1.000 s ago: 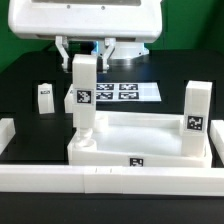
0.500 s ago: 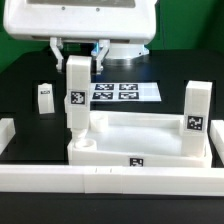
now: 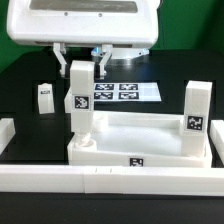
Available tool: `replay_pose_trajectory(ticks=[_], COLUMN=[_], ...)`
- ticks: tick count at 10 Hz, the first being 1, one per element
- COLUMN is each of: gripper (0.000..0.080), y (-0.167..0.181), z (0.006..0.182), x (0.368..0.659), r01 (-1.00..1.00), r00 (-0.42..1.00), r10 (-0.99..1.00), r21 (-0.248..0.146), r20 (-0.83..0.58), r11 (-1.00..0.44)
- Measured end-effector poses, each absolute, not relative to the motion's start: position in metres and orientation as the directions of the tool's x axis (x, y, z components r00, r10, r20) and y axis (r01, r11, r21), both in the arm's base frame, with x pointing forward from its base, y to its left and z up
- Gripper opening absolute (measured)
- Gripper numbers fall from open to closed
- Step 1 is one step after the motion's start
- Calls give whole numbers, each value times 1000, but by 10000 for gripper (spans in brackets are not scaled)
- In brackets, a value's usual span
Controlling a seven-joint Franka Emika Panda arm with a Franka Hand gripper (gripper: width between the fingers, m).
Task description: Assemble desk
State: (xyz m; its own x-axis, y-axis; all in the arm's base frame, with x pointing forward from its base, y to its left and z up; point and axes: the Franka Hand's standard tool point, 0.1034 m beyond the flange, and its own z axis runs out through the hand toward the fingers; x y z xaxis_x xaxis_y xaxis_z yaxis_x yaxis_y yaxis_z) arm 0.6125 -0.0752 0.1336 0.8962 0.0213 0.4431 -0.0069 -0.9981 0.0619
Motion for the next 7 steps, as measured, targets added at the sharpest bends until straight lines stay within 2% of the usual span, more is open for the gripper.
replay_pose_trajectory(ticks=[7], gripper=[290], y=[-71], z=[125], x=[614], r01=[2], r00=[899], r10=[30], r21=[66], r20=[437], r11=[-998])
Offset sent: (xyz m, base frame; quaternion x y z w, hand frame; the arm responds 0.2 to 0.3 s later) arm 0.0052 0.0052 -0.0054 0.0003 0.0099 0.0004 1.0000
